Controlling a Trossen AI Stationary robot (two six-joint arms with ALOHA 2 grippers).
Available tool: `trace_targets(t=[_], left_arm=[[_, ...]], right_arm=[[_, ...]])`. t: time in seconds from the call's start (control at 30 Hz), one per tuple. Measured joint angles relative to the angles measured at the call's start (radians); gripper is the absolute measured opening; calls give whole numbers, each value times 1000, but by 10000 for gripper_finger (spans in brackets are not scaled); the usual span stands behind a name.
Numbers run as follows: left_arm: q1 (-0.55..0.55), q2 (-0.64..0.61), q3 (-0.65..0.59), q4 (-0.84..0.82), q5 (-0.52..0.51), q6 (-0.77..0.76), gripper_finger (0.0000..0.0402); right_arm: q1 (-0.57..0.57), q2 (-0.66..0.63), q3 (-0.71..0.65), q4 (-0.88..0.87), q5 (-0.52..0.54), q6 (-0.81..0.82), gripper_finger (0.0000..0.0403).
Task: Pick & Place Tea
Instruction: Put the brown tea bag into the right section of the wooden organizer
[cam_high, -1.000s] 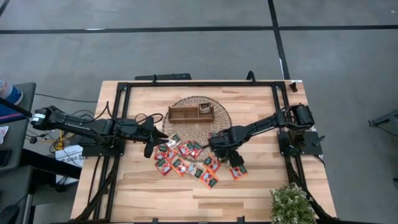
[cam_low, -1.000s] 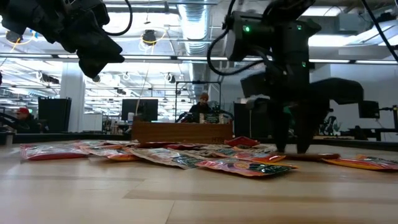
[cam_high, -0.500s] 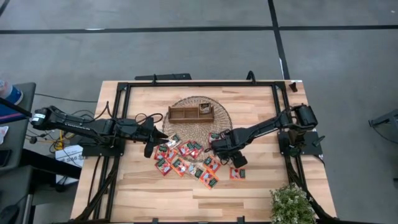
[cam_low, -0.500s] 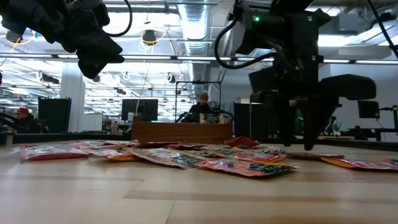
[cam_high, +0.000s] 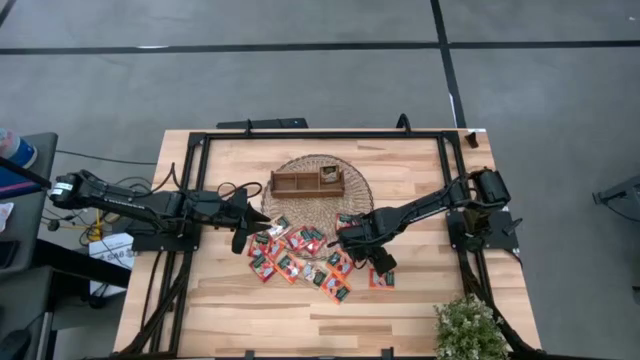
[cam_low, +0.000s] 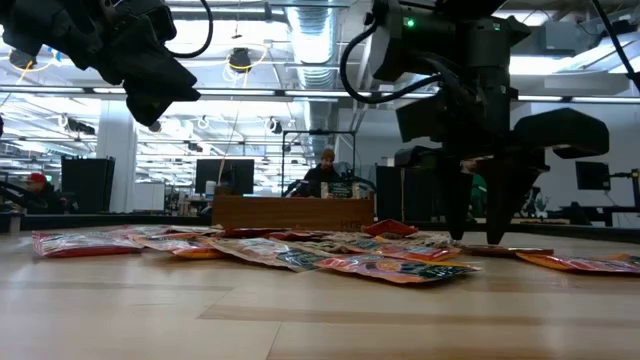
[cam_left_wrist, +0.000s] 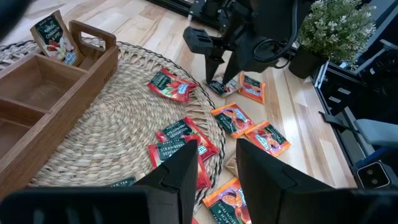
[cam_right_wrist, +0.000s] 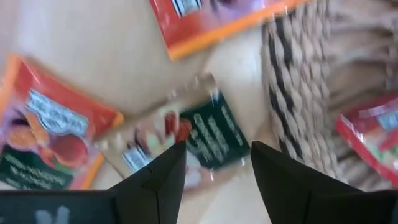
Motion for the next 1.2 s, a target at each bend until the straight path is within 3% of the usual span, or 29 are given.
trace_targets(t=[0.4, 0.83, 1.2], left_arm=[[0, 0, 0, -29, -64, -1, 101], [0, 0, 0, -22, -149, -28, 101], [0, 0, 0, -22, -149, -30, 101]], right_arm=[[-72, 89, 3, 28, -86, -65, 149], [-73, 77, 67, -81, -114, -69, 6], [-69, 76, 264, -309, -70, -70, 2]])
